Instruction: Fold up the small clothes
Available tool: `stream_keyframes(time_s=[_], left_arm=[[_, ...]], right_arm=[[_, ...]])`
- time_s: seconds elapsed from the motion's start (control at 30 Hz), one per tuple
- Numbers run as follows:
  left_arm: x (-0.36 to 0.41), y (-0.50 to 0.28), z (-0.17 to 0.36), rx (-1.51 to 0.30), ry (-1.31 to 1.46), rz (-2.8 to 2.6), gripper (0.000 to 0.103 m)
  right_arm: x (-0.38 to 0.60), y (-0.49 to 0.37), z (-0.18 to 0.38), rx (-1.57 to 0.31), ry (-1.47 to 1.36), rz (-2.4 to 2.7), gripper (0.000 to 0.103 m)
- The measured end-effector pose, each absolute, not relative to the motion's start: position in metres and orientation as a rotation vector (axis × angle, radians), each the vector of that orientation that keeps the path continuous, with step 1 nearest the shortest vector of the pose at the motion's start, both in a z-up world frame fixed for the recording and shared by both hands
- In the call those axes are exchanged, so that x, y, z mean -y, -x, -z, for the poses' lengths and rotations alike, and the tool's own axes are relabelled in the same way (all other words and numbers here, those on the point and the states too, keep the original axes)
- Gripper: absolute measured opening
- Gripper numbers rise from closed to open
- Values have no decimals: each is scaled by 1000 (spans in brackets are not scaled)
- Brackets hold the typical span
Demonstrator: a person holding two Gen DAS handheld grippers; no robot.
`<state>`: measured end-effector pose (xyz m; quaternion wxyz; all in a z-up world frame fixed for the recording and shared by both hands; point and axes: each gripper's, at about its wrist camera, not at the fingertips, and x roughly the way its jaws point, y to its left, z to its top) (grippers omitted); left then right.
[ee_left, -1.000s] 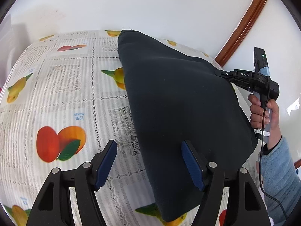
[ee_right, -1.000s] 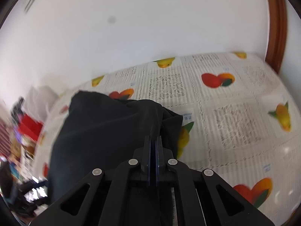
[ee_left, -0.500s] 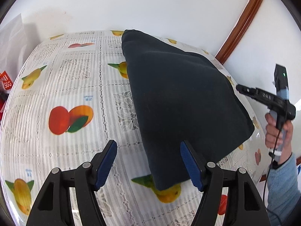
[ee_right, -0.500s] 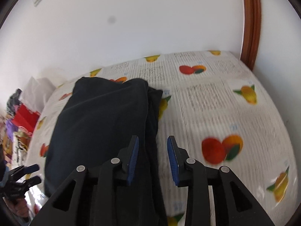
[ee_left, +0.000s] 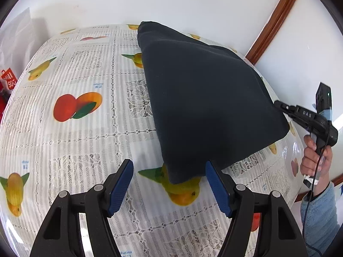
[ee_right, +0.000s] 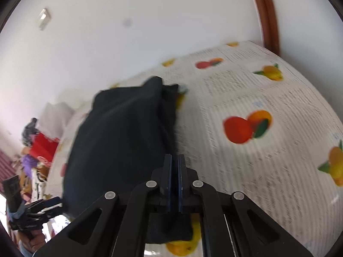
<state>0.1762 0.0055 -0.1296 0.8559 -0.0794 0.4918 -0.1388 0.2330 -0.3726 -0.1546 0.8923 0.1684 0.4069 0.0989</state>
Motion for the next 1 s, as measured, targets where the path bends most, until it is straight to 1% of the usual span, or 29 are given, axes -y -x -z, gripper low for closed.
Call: stream_keyframes(time_s=[0.17,0.23,0.27,0.4,0.57,0.67,0.8,1.0], left_arm=[[-6,-170,123,-996,148,266,68],[-3,-168,122,-987,151,264,68],[-2,-167,121,-981,155,264,68],[4,-164,117,-971,146,271,68],[6,-154,115,-951,109,257,68],[2,-150,121,-964,86,235,68],[1,-149,133,-996,48,225,68],[4,-160,145,-1021,14,223,65]], right_arm=[[375,-211,148,-820,-374,-198,10],[370,-201,150,-818,-340,-193,15],[368,-197,153,-833,-314,-182,20],[366,-180,164,-865,-231,-120,22],[371,-145,155,-846,-166,-66,26],[373,-128,154,-846,-128,-53,35],[369,-124,167,-876,-129,-92,36],[345,-144,187,-903,-96,-134,36]])
